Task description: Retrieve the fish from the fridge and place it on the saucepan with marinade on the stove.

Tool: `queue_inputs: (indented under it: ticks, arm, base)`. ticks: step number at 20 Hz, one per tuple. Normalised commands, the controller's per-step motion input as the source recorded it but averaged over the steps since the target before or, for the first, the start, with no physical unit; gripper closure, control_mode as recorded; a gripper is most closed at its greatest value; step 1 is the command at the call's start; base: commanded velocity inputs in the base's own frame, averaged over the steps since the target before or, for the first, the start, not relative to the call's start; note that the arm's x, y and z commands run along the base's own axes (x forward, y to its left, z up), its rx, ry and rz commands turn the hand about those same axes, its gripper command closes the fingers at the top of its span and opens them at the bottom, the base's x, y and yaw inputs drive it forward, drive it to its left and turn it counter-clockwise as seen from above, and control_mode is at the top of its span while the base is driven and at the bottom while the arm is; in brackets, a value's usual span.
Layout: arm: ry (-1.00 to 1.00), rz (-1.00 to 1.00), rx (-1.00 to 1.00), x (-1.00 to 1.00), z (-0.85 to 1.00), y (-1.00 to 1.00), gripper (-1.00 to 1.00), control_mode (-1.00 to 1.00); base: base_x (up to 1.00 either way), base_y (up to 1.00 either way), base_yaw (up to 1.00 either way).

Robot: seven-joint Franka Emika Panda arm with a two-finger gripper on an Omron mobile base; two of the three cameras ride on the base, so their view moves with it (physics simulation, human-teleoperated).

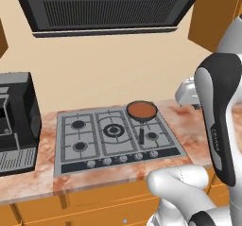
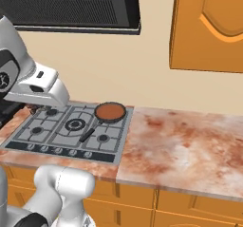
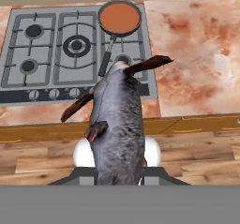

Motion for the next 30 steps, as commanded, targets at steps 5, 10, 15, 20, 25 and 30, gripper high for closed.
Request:
queue_inputs:
  ticks: [5, 10, 15, 20, 25, 30]
  arm:
    - [0.21, 0.00, 0.00, 0.94, -0.26, 0.10, 1.00, -1.00]
    - [0.14, 0.00, 0.00, 0.91, -0.70, 0.05, 1.00, -1.00]
    - [0.00, 0.00, 0.00, 0.67, -0.55, 0.00, 1.00, -1.00]
    - [0.00, 0.00, 0.00, 0.71, -0.37, -0.06, 1.00, -1.00]
    - [0.00, 0.00, 0.01, 0.96, -0.37, -0.15, 1.00, -1.00]
    - [0.00, 0.00, 0.00, 0.94, -0.48, -0.12, 1.00, -1.00]
  base:
    - [0.00, 0.00, 0.00]
    - [0.00, 0.00, 0.00]
    - [0.00, 0.00, 0.00]
    - [0.00, 0.00, 0.00]
    - [0.00, 0.00, 0.00]
    - [0.00, 0.00, 0.00]
